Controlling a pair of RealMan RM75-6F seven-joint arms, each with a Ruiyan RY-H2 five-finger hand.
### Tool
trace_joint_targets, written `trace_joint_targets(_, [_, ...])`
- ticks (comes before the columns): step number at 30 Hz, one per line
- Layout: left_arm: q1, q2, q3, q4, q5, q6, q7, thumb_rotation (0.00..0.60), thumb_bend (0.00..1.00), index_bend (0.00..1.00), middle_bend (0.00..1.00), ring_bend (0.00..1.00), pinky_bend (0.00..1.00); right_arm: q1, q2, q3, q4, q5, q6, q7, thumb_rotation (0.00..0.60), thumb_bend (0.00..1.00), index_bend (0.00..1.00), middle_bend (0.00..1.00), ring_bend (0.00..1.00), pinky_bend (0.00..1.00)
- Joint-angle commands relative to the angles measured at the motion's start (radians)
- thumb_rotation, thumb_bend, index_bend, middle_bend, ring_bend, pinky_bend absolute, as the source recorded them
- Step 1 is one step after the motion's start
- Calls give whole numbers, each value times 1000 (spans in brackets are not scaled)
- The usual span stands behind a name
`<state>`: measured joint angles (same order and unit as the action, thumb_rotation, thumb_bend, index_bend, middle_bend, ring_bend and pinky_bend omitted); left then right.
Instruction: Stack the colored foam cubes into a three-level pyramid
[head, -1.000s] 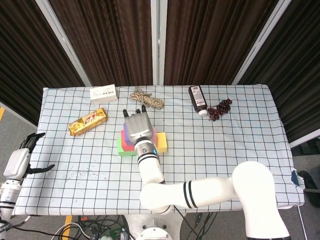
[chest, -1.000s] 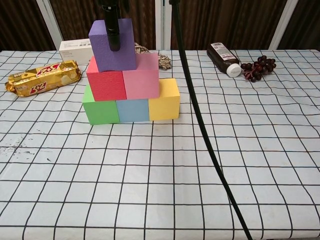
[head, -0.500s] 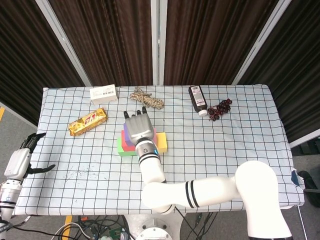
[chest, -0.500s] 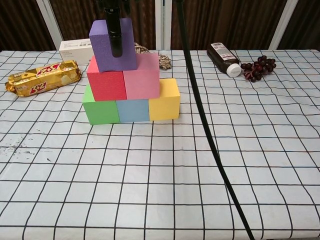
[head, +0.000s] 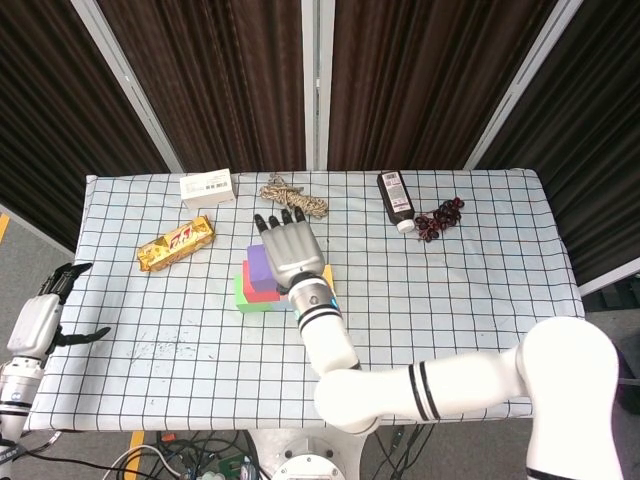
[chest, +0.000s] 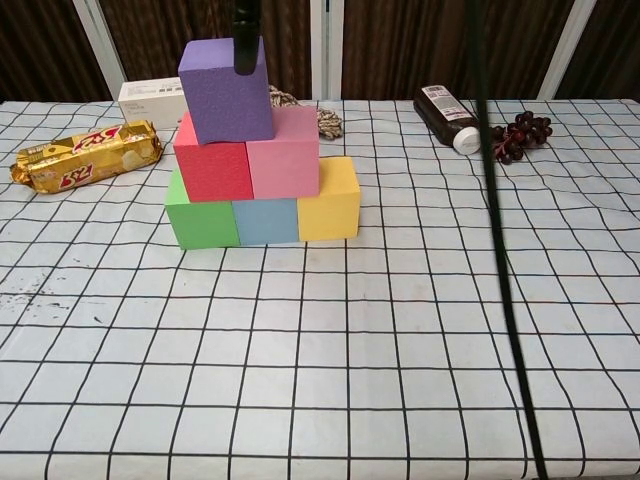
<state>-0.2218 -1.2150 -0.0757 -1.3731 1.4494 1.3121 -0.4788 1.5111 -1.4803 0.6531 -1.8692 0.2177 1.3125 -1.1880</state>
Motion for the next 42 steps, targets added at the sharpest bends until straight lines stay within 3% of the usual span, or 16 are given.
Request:
trace_joint_targets(1, [-3, 8, -7, -18, -3, 5, 27, 600, 0, 99, 93, 0, 95, -147, 168, 7, -206, -57, 3, 96, 600, 0, 0, 88, 4, 0])
trace_joint_targets(5, [-2, 18, -14, -43, -11, 17, 76, 600, 0, 100, 93, 0, 95, -314, 316, -38, -389, -190, 0, 207, 600, 0, 0, 47, 0, 0])
trace_joint_targets(7, [0, 24, -18, -59, -14, 25, 98, 600, 0, 100, 93, 0, 96, -430, 388, -91, -483, -327, 6, 285, 600, 0, 0, 33, 0, 0])
trace_joint_targets(9, [0, 31, -20, -73, -13, 30, 117, 600, 0, 100, 93, 0, 96, -533, 423, -163, -487, -495, -12, 357, 600, 0, 0, 20, 0, 0])
trace_joint_targets(13, [1, 40, -24, -101, 3, 60, 173, 600, 0, 100, 93, 0, 96, -825, 478, -395, -487, -1053, 1, 559, 600, 0, 0, 1, 0, 0])
trace_joint_targets(15, [2, 41, -25, -111, 21, 85, 215, 600, 0, 100, 93, 0, 97, -947, 504, -504, -456, -1274, 39, 645, 600, 0, 0, 0, 0, 0])
trace_joint_targets(19, [10, 40, -22, -127, 58, 132, 270, 600, 0, 99, 96, 0, 100, -1098, 499, -626, -284, -1526, 109, 836, 600, 0, 0, 0, 0, 0])
trace_joint_targets(23, [24, 53, -3, -145, 88, 157, 262, 600, 0, 100, 108, 0, 106, -1210, 459, -709, -117, -1679, 199, 936, 600, 0, 0, 0, 0, 0])
trace_joint_targets(28, [52, 74, 39, -154, 102, 158, 357, 600, 0, 100, 108, 0, 109, -1329, 375, -776, 45, -1789, 307, 871, 600, 0, 0, 0, 0, 0])
trace_joint_targets(34, [81, 73, 71, -147, 111, 170, 459, 600, 0, 99, 106, 0, 109, -1405, 309, -777, 145, -1817, 366, 883, 600, 0, 0, 0, 0, 0])
trace_joint_targets(42, [104, 60, 82, -135, 126, 200, 461, 600, 0, 98, 101, 0, 108, -1421, 298, -744, 178, -1820, 350, 911, 600, 0, 0, 0, 0, 0])
